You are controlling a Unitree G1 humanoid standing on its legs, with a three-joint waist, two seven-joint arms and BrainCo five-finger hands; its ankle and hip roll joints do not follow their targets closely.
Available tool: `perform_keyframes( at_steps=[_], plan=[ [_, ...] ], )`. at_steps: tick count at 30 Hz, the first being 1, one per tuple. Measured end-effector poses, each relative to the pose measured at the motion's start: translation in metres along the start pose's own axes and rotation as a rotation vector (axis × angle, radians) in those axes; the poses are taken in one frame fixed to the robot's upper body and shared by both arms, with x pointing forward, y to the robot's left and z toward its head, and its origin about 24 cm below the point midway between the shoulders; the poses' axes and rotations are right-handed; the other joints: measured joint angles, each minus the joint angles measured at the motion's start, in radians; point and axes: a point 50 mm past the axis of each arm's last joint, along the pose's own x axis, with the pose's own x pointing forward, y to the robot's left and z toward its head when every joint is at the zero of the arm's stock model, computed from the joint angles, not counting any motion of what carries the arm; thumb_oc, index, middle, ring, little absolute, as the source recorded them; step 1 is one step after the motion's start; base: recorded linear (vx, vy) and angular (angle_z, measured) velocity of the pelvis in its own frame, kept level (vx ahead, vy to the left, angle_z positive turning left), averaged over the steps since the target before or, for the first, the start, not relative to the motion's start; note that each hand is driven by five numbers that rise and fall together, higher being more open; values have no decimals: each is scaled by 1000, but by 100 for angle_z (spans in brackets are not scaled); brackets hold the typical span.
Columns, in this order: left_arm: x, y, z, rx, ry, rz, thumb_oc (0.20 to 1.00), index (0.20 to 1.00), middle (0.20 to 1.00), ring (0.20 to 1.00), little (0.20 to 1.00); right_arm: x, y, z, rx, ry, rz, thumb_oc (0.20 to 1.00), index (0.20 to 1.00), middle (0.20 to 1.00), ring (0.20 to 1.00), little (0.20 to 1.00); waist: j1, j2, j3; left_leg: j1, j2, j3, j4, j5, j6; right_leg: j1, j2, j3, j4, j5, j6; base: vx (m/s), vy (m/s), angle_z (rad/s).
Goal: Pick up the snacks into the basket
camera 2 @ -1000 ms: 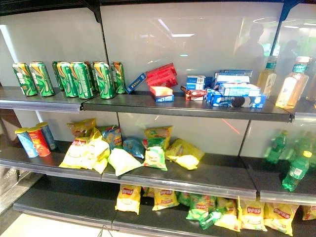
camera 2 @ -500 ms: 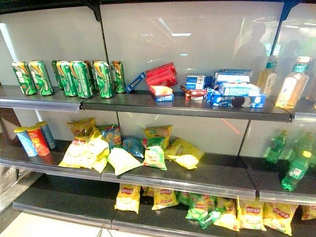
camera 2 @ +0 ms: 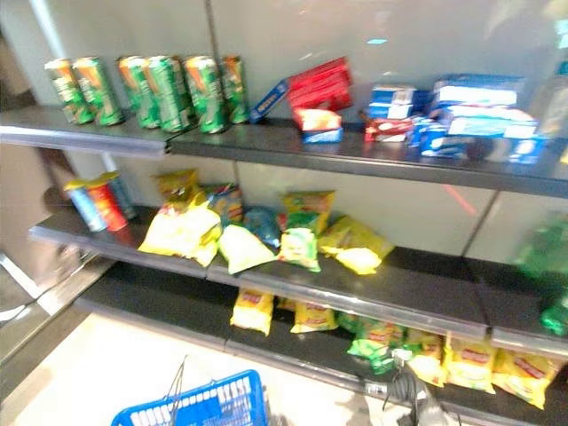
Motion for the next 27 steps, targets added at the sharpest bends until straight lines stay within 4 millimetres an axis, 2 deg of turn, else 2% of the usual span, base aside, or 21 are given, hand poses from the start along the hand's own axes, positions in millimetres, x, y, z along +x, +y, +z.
perform_keyframes(
  at_steps=[2, 4, 6, 7, 8, 9, 10, 12, 13, 14, 15, 16, 17, 18, 19, 20, 21, 23, 25, 26, 27],
  plan=[
    [-1, 0, -3, 2, 10, -3, 200, 200, 200, 200, 200, 3, -3, 7, 25, -23, -13, 1000, 1000, 1000, 1000, 1000, -11, 5, 4, 39, -12, -4, -73, -13, 46, 5, -6, -31, 23, -16, 25, 72, 205, 52],
    [0, 2, 1, 9, -4, -4, 200, 200, 200, 200, 200, 6, -4, 15, 50, -50, -24, 1000, 1000, 1000, 1000, 1000, -5, -5, 8, 55, -43, -15, -96, -5, 73, -38, -60, -24, 144, -66, 53, 101, 226, 40],
    [0, 3, 2, 14, -11, -6, 200, 200, 200, 200, 200, 7, -5, 20, 61, -69, -27, 1000, 1000, 1000, 1000, 1000, -3, -3, 10, 58, -58, -25, -98, -10, 90, -72, -91, -26, 237, -90, 60, 147, 252, 36],
    [0, 5, 3, 23, -14, -12, 200, 200, 200, 200, 200, 6, -7, 29, 63, -108, -27, 1000, 1000, 1000, 1000, 1000, -6, 11, 31, 77, -84, -55, -100, -15, 109, -121, -129, -6, 423, -101, 73, 71, 159, 59],
    [1, 5, 3, 29, -14, -16, 200, 200, 200, 200, 200, 5, -8, 32, 59, -125, -27, 1000, 1000, 1000, 1000, 1000, -18, 18, 43, 93, -95, -82, -96, -18, 118, -157, -149, 24, 535, -96, 66, 35, 101, 104],
    [0, 11, 3, 55, -17, -12, 200, 200, 200, 200, 200, 3, -7, 35, 60, -144, -23, 1000, 1000, 1000, 1000, 1000, -39, 16, 55, 116, -115, -105, -92, -29, 142, -270, -190, 122, 751, -105, 88, 33, 39, 77],
    [0, 17, 5, 73, -29, -7, 200, 200, 200, 200, 200, 3, -6, 36, 61, -151, -21, 1000, 1000, 1000, 1000, 1000, -35, 7, 57, 109, -122, -105, -86, -44, 155, -331, -179, 189, 783, -110, 97, 119, 7, 77],
    [2, 26, 11, 98, -51, 9, 200, 200, 200, 200, 200, 5, -7, 38, 60, -160, -23, 1000, 1000, 1000, 1000, 1000, -32, 5, 61, 87, -129, -138, -79, -53, 157, -429, -117, 272, 685, -113, 102, 199, -52, 45],
    [2, 28, 11, 104, -50, 10, 200, 200, 200, 200, 200, 6, -9, 41, 59, -167, -28, 1000, 1000, 1000, 1000, 1000, -35, 7, 71, 93, -128, -137, -84, -44, 146, -442, -101, 279, 577, -111, 105, 224, -161, 49],
    [2, 28, 9, 105, -43, 5, 200, 200, 200, 200, 200, 6, -11, 41, 53, -168, -31, 1000, 1000, 1000, 1000, 1000, -35, 6, 68, 107, -136, -129, -104, -40, 146, -432, -101, 277, 427, -96, 110, 153, -139, 48],
    [2, 27, 9, 107, -42, 4, 200, 200, 200, 200, 200, 6, -12, 42, 49, -169, -33, 1000, 1000, 1000, 1000, 1000, -35, 7, 69, 111, -143, -130, -108, -37, 150, -433, -109, 281, 361, -72, 111, 139, -153, 42],
    [2, 28, 8, 116, -40, 6, 200, 200, 200, 200, 200, 7, -14, 43, 41, -172, -38, 1000, 1000, 1000, 1000, 1000, -34, 9, 70, 123, -157, -137, -123, -35, 158, -431, -121, 319, 241, -11, 140, 102, -134, 32],
    [2, 28, 8, 120, -37, 6, 200, 200, 200, 200, 200, 8, -15, 43, 40, -170, -43, 1000, 1000, 1000, 1000, 1000, -35, 7, 69, 124, -162, -143, -129, -34, 161, -434, -122, 351, 205, 20, 145, 134, -179, 50],
    [2, 30, 7, 123, -30, 13, 200, 200, 200, 200, 200, 12, -17, 42, 37, -156, -56, 1000, 1000, 1000, 1000, 1000, -47, 8, 70, 128, -166, -150, -136, -34, 162, -434, -127, 402, 141, 86, 157, 114, -188, 47],
    [3, 30, 5, 124, -22, 17, 200, 200, 200, 200, 200, 15, -18, 41, 32, -142, -60, 1000, 1000, 1000, 1000, 1000, -54, 8, 70, 133, -165, -143, -143, -34, 162, -431, -128, 412, 123, 116, 155, 117, -179, 54],
    [1, 31, 1, 125, -11, 18, 200, 200, 200, 200, 200, 16, -20, 39, 30, -130, -69, 1000, 1000, 1000, 1000, 1000, -54, 9, 69, 144, -165, -138, -159, -34, 161, -417, -127, 409, 117, 138, 155, 150, -255, 60],
    [1, 30, 1, 126, -8, 19, 200, 200, 200, 200, 200, 16, -23, 29, 31, -89, -87, 1000, 1000, 1000, 1000, 1000, -57, 2, 61, 168, -166, -162, -178, -37, 151, -385, -130, 408, 107, 164, 150, 165, -299, 62],
    [-1, 28, -6, 130, 6, 22, 200, 200, 200, 200, 200, 15, -26, 21, 33, -48, -100, 1000, 1000, 1000, 1000, 1000, -52, -19, 32, 193, -168, -158, -201, -50, 127, -342, -134, 381, 96, 199, 141, 172, -323, 41],
    [-4, 22, -14, 123, 28, 13, 200, 200, 200, 200, 200, 18, -34, 18, 47, -25, -149, 1000, 1000, 1000, 1000, 1000, -51, 10, 16, 190, -125, -194, -193, -66, 95, -294, -100, 354, 55, 199, 127, 152, -251, 40],
    [-4, 21, -13, 121, 29, 12, 200, 200, 200, 200, 200, 16, -44, 9, 50, 17, -196, 1000, 1000, 1000, 1000, 1000, -59, 21, 7, 192, -103, -229, -191, -71, 75, -265, -81, 323, 28, 194, 97, 126, -221, 55],
    [-4, 20, -13, 119, 27, 10, 200, 200, 200, 200, 200, 16, -49, 6, 50, 34, -220, 1000, 1000, 1000, 1000, 1000, -59, 25, 3, 194, -86, -231, -191, -71, 64, -257, -67, 316, 24, 189, 90, 117, -190, 44]
  ],
)
